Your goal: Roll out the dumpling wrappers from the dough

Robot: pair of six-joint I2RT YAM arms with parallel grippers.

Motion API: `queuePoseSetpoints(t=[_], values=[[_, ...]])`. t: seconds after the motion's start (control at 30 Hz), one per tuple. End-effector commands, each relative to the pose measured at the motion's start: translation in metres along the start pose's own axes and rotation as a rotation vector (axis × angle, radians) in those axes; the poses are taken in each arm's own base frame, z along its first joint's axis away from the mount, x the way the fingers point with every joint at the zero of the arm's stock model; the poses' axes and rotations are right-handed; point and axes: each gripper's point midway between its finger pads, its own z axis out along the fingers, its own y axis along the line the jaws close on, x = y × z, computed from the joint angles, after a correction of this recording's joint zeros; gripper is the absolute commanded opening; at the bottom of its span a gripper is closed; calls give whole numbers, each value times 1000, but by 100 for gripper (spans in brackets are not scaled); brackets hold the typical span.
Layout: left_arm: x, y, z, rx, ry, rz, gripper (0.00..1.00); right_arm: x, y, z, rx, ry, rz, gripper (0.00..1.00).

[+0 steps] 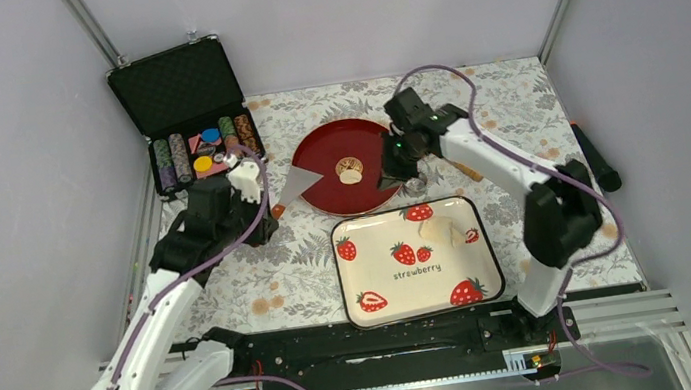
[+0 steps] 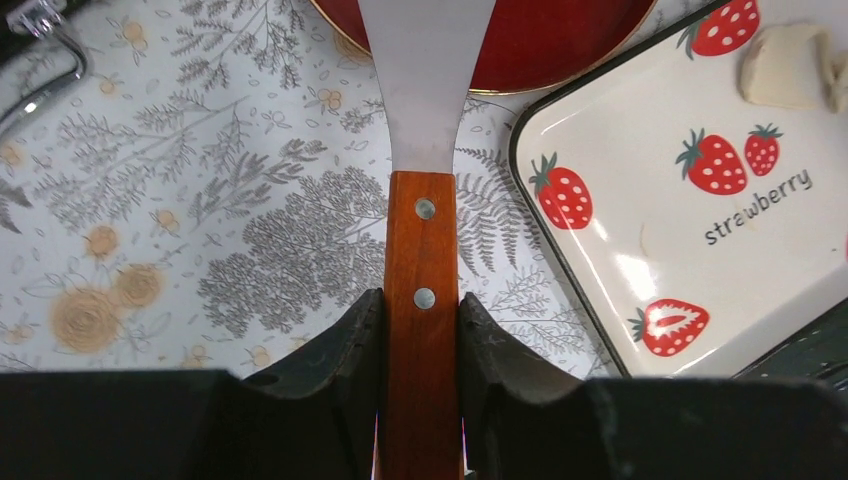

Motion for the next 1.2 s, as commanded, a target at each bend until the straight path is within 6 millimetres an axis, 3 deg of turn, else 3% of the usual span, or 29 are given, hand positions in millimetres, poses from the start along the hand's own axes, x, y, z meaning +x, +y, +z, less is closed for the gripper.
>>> queuePoseSetpoints(t=[0.0, 0.1, 0.27, 0.5, 0.67, 0.83, 1.17], values=[[-18, -8, -12, 18, -167, -124, 0, 14, -15, -32, -50, -95, 13, 3], [-8, -4, -14, -13, -192, -228, 0, 31, -28, -52, -62, -148, 0, 6], [11, -2, -13, -36, -187, -308, 0, 61, -58, -62, -36, -183, -9, 22], [37, 19, -6, -168, -196, -481, 0, 88, -88, -63, -2, -206, -4, 69], [55, 23, 2, -202, -156, -509, 0, 97, -96, -66, 8, -209, -11, 85], [68, 28, 14, -234, -122, -556, 0, 102, -101, -71, 13, -218, -16, 91], [89, 39, 36, -307, -84, -636, 0, 111, -115, -84, 53, -248, -33, 93]])
